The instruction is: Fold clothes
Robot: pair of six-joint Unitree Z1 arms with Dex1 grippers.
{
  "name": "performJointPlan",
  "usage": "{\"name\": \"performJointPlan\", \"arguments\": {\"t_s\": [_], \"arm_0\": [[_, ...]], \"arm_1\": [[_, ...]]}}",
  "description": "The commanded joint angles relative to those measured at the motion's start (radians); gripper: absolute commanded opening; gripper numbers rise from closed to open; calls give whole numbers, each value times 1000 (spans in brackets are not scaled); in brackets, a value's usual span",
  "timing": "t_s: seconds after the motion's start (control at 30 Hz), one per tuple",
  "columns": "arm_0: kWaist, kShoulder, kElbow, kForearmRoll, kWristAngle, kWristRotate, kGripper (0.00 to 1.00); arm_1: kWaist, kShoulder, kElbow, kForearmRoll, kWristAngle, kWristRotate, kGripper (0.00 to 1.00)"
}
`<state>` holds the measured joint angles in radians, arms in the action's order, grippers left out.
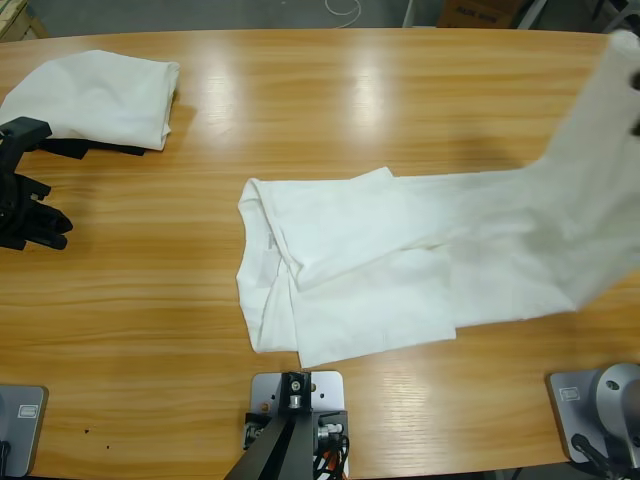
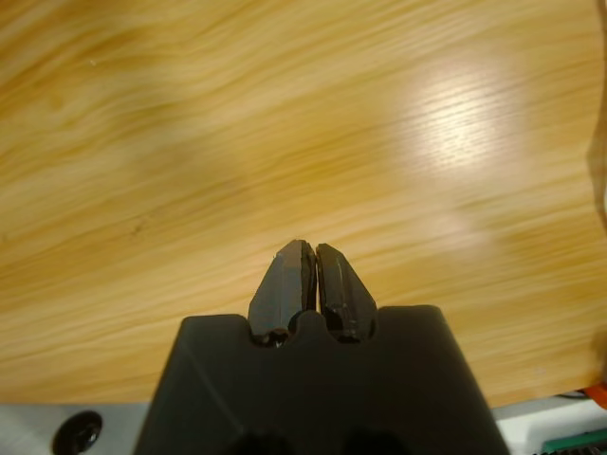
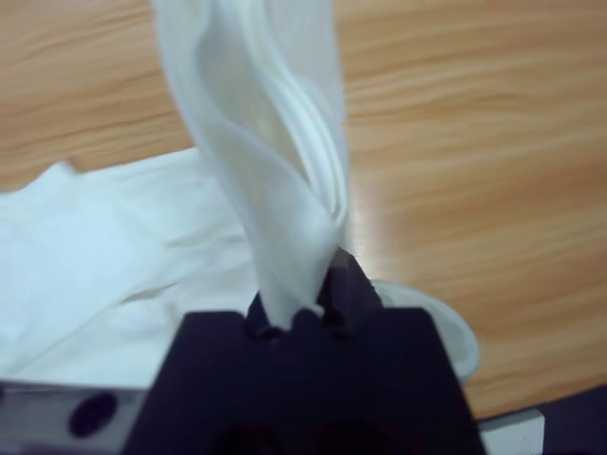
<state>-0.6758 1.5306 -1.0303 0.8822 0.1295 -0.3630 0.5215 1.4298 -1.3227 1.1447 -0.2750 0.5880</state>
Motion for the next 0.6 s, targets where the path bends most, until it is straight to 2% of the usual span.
{"name": "performJointPlan", "arguments": {"t_s": [0.03, 0.23, 0.6], "arm_0": [[-5, 20, 28, -8, 13, -26, 0], [7, -35, 24, -6, 21, -56, 0], [7, -18, 44, -6, 38, -57, 0]], "arm_1": [[272, 273, -199, 33, 55, 104, 0], [392, 414, -349, 33, 146, 180, 0], [514, 473, -453, 13, 302, 256, 0]]}}
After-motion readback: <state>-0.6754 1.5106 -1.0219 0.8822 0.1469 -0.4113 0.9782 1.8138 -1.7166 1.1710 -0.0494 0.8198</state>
